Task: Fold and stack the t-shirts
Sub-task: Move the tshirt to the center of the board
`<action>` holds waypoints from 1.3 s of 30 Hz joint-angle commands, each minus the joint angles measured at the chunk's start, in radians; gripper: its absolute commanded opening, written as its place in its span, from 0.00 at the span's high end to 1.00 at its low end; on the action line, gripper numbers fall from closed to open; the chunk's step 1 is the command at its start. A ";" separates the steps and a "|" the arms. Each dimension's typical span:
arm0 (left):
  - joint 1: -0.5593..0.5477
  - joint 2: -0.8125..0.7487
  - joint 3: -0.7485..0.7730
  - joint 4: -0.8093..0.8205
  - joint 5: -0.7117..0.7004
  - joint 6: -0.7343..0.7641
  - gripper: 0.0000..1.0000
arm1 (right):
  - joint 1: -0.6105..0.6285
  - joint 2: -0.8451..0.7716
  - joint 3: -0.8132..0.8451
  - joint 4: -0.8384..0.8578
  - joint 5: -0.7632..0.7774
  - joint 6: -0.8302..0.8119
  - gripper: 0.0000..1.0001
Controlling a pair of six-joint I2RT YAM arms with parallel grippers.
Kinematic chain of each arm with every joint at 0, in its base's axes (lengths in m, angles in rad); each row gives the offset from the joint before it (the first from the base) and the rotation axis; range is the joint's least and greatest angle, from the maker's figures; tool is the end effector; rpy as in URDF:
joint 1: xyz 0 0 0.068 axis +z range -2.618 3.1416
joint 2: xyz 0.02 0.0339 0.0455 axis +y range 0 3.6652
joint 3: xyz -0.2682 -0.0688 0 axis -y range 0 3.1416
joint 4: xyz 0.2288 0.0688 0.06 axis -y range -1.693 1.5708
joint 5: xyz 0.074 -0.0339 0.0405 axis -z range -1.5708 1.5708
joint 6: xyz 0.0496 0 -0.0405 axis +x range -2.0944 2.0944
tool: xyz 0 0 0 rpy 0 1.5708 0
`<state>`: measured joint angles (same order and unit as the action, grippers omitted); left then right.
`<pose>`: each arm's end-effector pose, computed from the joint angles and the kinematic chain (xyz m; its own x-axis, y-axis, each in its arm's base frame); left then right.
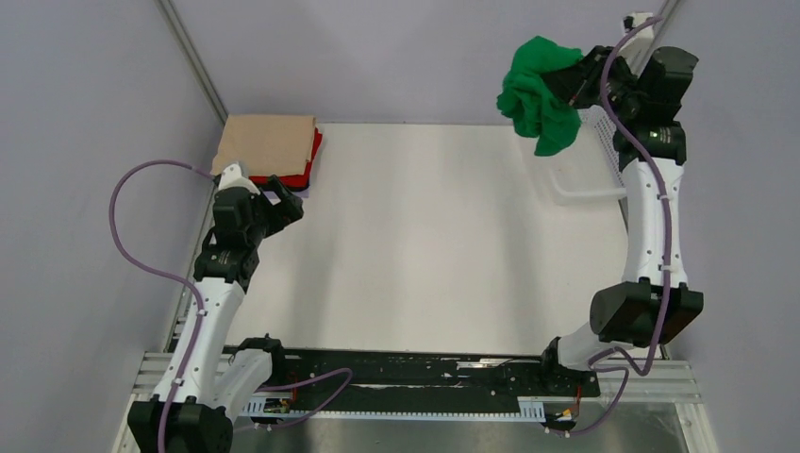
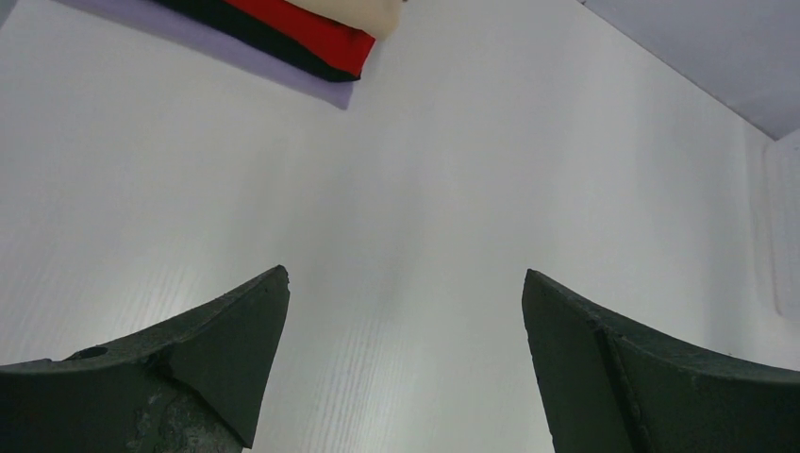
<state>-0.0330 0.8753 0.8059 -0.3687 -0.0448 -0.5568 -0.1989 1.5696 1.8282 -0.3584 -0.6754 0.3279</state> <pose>0.1924 -0.0041 0.3110 -0.3559 -0.5165 -0.7788 -0.2305 0.8562 -0.4624 0.3371 -0.0363 0.4870 -0.2392 0.3046 -0.9219 -0.3999 0.8343 0.3794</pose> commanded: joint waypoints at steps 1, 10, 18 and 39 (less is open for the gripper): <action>0.001 -0.007 -0.019 0.064 0.038 -0.024 0.00 | 0.165 -0.052 -0.054 0.033 -0.385 -0.111 1.00; 0.001 0.040 0.005 0.019 0.031 -0.029 0.00 | 0.614 -0.100 -0.499 -0.148 0.297 -0.543 0.70; 0.001 0.117 0.006 0.024 0.139 -0.036 0.00 | 0.608 -0.174 -0.688 -0.015 0.645 -0.335 0.00; -0.164 0.747 0.231 0.123 0.379 -0.049 0.04 | 0.520 -0.455 -1.035 0.082 0.714 -0.041 0.00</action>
<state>-0.1776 1.5646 0.9600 -0.2909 0.2955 -0.6044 0.3248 1.1614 0.8204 -0.3141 0.0364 0.2546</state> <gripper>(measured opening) 0.969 0.998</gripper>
